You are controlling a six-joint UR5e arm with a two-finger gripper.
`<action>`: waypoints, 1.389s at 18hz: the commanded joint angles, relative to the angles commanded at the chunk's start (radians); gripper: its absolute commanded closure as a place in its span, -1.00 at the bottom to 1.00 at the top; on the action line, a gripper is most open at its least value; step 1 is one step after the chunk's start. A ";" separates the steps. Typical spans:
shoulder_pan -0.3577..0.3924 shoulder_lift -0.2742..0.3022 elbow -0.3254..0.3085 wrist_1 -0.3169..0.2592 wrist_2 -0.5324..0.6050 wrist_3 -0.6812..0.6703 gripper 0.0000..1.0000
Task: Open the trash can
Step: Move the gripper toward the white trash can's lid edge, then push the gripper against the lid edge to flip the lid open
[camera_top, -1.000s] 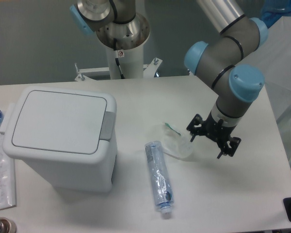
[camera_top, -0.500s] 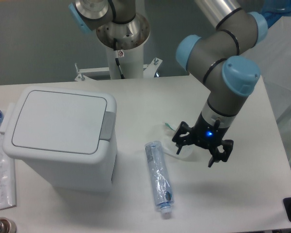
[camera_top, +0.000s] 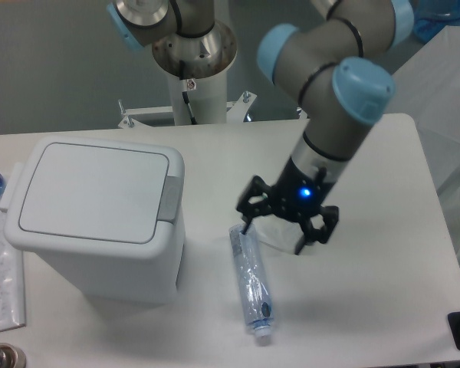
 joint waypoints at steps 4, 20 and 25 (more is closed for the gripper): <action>-0.032 0.043 -0.002 0.000 -0.046 -0.052 -1.00; -0.061 0.052 -0.060 0.021 -0.042 -0.049 -1.00; -0.061 0.048 -0.075 0.031 -0.040 -0.031 -1.00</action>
